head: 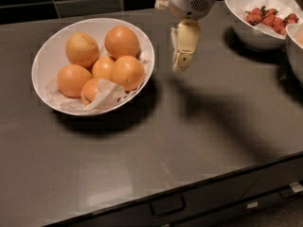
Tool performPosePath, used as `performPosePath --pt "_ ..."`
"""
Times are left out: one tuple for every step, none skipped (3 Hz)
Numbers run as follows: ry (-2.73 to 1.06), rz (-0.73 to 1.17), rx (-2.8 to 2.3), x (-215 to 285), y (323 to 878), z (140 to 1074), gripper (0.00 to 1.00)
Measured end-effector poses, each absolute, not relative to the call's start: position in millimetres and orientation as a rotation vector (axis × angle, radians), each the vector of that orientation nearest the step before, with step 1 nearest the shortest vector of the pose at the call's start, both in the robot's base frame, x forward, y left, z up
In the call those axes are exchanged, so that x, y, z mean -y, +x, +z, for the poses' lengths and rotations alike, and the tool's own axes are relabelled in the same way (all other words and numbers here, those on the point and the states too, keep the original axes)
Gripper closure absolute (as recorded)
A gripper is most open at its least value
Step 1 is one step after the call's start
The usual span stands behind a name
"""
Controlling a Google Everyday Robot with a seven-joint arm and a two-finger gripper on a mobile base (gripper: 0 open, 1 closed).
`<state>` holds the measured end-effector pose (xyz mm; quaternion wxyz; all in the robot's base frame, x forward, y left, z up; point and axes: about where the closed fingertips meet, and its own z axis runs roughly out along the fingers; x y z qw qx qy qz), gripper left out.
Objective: Pick orange from white bowl
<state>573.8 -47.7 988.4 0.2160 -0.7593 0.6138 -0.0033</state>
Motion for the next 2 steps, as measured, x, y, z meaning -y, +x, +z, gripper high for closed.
performPosePath --pt "-2.105 -0.009 -1.701 48 574 988 0.0" --pt "-2.152 -0.036 -1.629 35 580 1003 0.0"
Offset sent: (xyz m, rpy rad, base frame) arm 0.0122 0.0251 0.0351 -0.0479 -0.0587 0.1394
